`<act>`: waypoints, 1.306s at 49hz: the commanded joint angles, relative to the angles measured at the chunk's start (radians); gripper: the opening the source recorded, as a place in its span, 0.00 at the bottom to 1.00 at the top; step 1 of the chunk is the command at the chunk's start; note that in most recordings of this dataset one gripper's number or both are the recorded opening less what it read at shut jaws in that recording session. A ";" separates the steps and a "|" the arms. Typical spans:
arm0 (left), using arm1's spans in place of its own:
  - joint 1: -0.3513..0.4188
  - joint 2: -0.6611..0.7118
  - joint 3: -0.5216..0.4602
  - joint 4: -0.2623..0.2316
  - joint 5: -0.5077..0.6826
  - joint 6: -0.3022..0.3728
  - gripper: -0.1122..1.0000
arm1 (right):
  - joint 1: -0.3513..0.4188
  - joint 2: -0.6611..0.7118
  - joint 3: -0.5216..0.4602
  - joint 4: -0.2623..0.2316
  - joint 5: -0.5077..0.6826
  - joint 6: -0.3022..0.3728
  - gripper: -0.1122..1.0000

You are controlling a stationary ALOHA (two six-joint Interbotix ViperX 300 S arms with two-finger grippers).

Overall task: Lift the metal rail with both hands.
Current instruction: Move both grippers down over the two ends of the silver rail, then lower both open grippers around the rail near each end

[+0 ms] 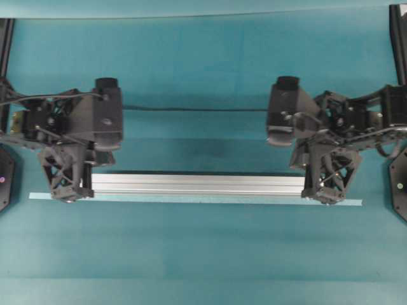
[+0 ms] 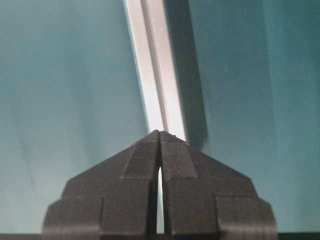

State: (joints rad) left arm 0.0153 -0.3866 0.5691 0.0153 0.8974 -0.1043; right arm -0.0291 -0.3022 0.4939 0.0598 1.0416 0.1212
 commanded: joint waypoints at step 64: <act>-0.005 0.080 0.095 0.012 -0.141 0.000 0.99 | 0.002 0.126 0.051 -0.023 -0.126 -0.086 0.96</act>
State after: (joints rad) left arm 0.0123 -0.3099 0.6596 0.0261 0.7885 -0.1028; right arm -0.0368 -0.1979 0.5461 0.0383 0.9281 0.0368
